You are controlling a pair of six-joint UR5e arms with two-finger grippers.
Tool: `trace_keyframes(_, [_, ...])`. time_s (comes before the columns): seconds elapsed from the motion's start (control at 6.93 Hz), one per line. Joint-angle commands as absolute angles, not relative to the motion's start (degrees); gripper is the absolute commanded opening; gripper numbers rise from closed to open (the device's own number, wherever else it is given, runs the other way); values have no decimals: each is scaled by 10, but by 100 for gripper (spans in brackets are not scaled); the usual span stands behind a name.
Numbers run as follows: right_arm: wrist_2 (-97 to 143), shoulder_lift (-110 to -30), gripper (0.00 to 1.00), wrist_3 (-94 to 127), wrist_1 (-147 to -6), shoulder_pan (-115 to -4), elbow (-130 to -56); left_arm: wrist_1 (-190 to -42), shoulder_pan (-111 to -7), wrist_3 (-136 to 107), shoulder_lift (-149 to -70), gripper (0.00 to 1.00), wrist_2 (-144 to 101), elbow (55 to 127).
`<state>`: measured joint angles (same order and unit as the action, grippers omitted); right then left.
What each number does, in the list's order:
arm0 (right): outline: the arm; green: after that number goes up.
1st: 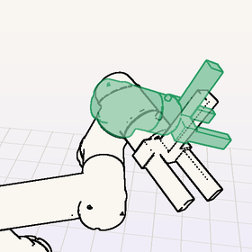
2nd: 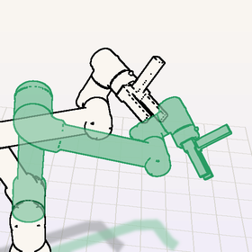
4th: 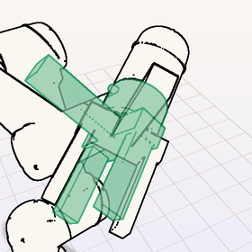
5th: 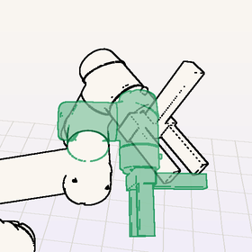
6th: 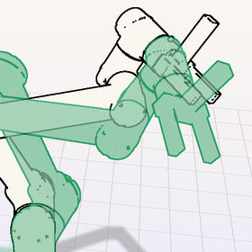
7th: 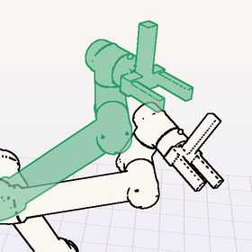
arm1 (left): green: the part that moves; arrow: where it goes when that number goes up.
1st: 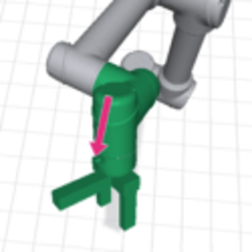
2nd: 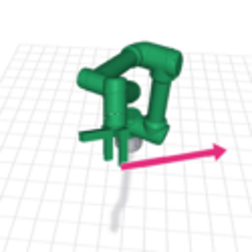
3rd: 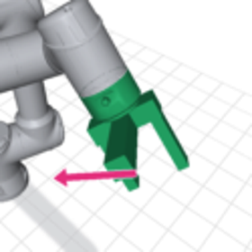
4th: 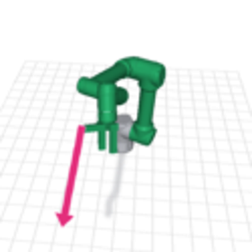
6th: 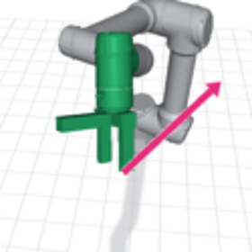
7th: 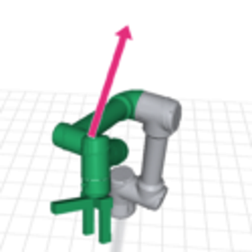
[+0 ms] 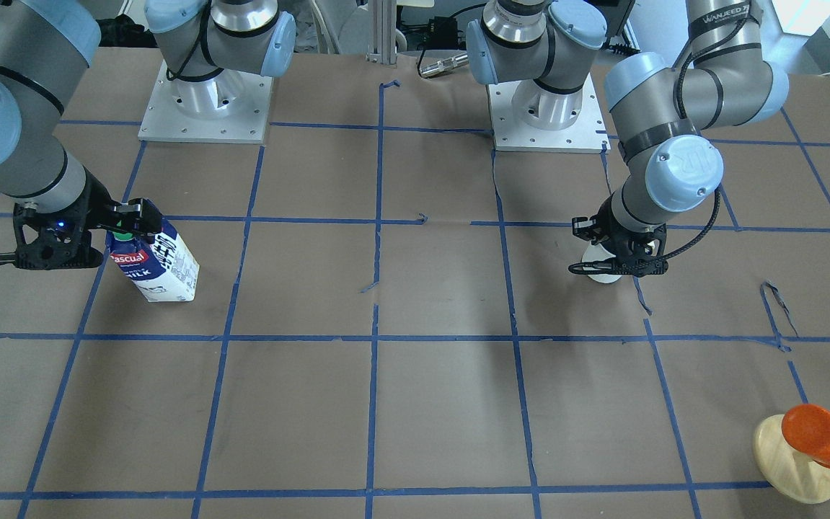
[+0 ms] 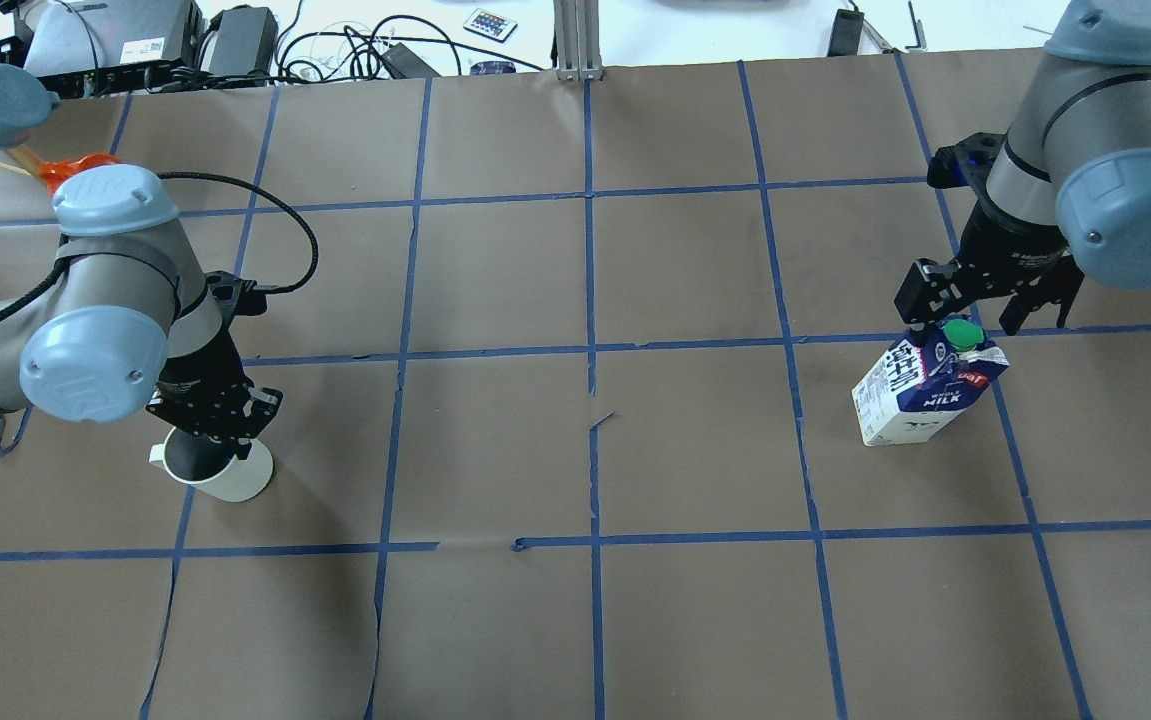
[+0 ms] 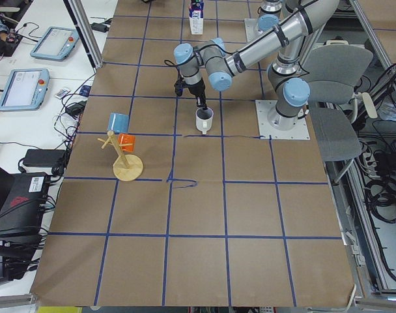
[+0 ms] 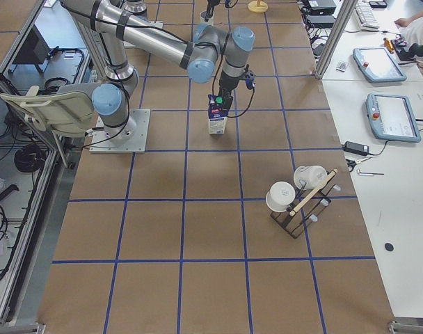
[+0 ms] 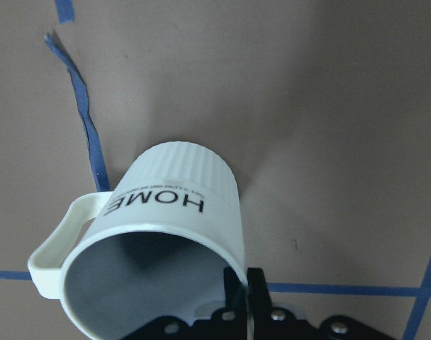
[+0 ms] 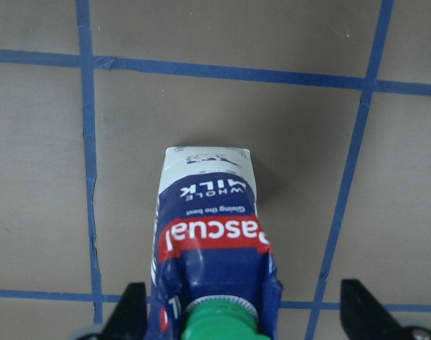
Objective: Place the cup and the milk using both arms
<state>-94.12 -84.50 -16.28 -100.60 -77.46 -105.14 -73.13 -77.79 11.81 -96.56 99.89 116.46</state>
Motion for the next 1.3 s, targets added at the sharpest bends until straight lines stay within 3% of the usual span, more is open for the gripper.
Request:
trace_keyframes(0.0, [-921, -845, 64, -155, -1006, -773, -1050, -730, -810, 96, -959, 0, 998, 1162])
trace_keyframes(0.43, [-925, -846, 27, -151, -995, -772, -1049, -736, -899, 9, -969, 0, 991, 1105])
trace_keyframes(0.72, [-923, -849, 18, -149, -981, -772, -1043, -737, -970, -52, -975, 0, 947, 1072])
trace_keyframes(1.15, [-918, -847, 17, -119, -946, -773, -1001, -731, -1100, -149, -1007, 0, 879, 1017])
